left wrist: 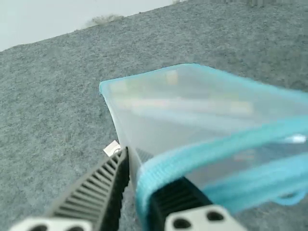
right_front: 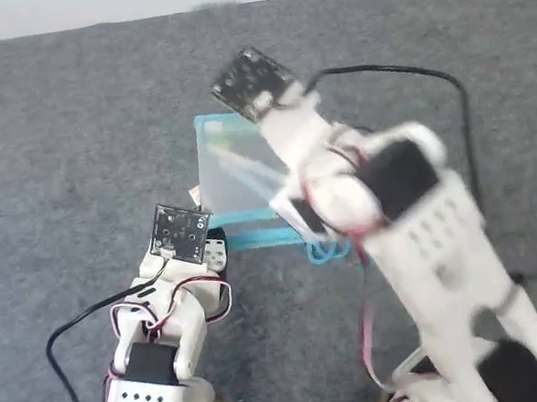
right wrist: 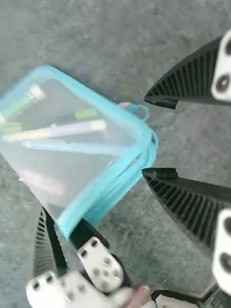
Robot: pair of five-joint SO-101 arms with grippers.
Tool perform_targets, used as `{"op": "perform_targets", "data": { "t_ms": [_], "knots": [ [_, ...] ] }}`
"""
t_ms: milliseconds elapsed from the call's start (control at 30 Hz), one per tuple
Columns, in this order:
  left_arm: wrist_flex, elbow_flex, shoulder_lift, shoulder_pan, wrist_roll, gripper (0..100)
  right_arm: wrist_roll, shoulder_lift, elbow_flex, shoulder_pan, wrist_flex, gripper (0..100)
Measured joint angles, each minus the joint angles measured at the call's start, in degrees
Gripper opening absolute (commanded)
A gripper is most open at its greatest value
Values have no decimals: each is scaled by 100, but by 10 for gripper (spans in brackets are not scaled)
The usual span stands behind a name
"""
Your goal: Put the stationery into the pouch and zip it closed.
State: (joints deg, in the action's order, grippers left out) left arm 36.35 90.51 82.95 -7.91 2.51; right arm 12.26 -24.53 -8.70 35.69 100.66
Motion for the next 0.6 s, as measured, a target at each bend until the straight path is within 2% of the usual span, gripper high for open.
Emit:
{"op": "perform_targets", "data": {
  "t_ms": [167,433,600],
  "knots": [
    [0,0,0,0,0,12,633,-1152,1574,422,-448,202],
    [0,0,0,0,0,12,932,-2321,5327,756,-2875,202],
    [0,-9,0,97,0,12,958,-2435,6444,791,-3789,202]
  ]
}}
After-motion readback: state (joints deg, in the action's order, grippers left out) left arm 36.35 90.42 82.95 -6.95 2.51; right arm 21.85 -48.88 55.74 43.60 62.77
